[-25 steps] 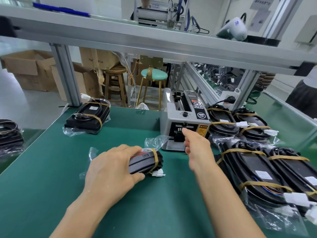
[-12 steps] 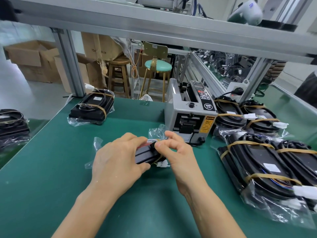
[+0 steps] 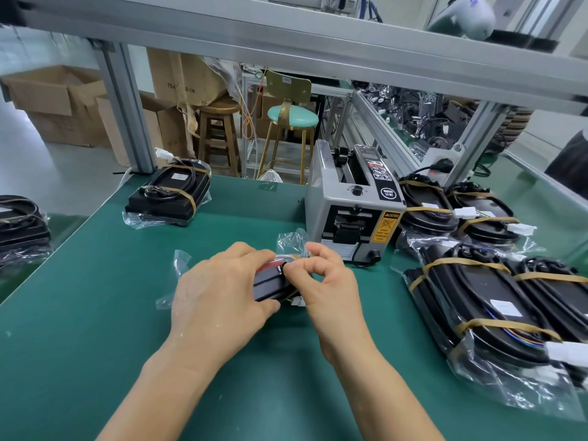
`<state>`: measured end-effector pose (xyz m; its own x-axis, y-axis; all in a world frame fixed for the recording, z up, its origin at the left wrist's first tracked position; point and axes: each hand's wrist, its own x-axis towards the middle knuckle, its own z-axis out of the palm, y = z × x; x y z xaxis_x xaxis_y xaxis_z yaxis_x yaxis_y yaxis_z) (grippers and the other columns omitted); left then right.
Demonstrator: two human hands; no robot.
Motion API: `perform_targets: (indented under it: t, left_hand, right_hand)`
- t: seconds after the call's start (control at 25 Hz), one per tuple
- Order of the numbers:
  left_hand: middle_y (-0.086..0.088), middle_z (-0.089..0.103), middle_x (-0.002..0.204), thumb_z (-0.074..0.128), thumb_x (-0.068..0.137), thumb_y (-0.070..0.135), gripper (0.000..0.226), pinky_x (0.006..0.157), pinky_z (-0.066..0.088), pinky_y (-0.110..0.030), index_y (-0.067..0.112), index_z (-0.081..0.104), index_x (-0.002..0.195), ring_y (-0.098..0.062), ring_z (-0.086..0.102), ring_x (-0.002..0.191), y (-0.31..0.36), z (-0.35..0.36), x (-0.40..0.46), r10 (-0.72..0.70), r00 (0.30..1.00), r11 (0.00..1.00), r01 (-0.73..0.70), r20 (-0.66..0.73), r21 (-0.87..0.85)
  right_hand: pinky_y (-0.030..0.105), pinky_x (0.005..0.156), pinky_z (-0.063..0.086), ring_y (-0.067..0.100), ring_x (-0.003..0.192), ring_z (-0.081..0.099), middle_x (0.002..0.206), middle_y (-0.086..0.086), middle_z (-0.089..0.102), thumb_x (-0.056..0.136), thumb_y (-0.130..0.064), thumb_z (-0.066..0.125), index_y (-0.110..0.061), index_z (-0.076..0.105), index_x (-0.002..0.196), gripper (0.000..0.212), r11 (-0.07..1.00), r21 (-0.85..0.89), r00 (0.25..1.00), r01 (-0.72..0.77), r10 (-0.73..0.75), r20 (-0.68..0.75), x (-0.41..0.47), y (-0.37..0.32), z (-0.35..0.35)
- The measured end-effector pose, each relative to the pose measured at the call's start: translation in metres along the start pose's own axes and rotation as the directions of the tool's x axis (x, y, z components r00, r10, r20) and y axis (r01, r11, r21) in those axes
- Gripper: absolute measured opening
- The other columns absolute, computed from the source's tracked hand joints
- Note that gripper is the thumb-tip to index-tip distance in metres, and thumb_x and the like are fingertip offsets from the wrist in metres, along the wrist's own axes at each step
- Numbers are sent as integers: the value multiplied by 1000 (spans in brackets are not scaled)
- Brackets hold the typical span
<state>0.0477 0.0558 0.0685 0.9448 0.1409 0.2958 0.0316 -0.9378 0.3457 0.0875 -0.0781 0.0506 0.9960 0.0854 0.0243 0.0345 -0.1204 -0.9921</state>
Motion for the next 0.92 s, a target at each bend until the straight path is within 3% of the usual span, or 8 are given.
perform_targets:
  t: [0.12, 0.2, 0.28, 0.68, 0.84, 0.92]
  left_hand:
    - [19, 59, 105, 75, 65, 45, 49, 69, 45, -26, 43, 60, 111, -10, 60, 92, 1, 0, -1, 1, 1000, 1000, -1, -12, -9]
    - [19, 60, 103, 76, 63, 44, 47, 67, 45, -26, 43, 62, 109, -11, 60, 90, 1, 0, 0, 1, 1000, 1000, -2, -22, -11]
    - [18, 61, 101, 77, 62, 43, 47, 67, 45, -26, 43, 63, 107, -12, 61, 89, 1, 0, 0, 0, 1000, 1000, 0, -28, -14]
    - [20, 62, 100, 78, 61, 42, 50, 67, 43, -25, 44, 62, 108, -12, 61, 87, 2, -1, -2, -11, 1000, 1000, 11, -29, -18]
    - [20, 61, 101, 77, 63, 43, 50, 67, 42, -25, 45, 61, 110, -11, 59, 88, 2, -1, -1, -18, 1000, 1000, 18, -18, -15]
    - [20, 60, 101, 76, 64, 43, 50, 70, 45, -26, 45, 61, 111, -11, 59, 88, 2, -1, -1, -19, 1000, 1000, 18, -13, -16]
  right_hand:
    - [8, 81, 37, -22, 102, 46, 119, -19, 51, 82, -13, 68, -13, 67, 58, 23, 998, -60, 997, 20, -24, -67, -2, 1, 2]
    - [-2, 74, 32, -24, 98, 46, 117, -18, 51, 81, -11, 67, -17, 65, 56, 26, 995, -93, 993, 37, -47, -107, -5, 0, 5]
    - [-4, 72, 30, -24, 94, 46, 113, -16, 51, 81, -9, 67, -19, 63, 58, 25, 993, -103, 988, 52, -66, -137, -7, 0, 8]
    - [0, 72, 34, -17, 91, 52, 103, -14, 58, 78, -8, 67, -18, 65, 56, 24, 998, -65, 987, 23, -33, -160, -3, 0, 6]
    - [17, 76, 39, -8, 90, 56, 106, -8, 59, 81, -8, 67, -18, 68, 54, 29, 984, 178, 998, -32, 42, -54, -2, 0, 3]
    - [20, 78, 40, -7, 92, 56, 107, -7, 58, 82, -9, 68, -18, 69, 55, 28, 985, 170, 999, -39, 42, -14, -1, -1, 3]
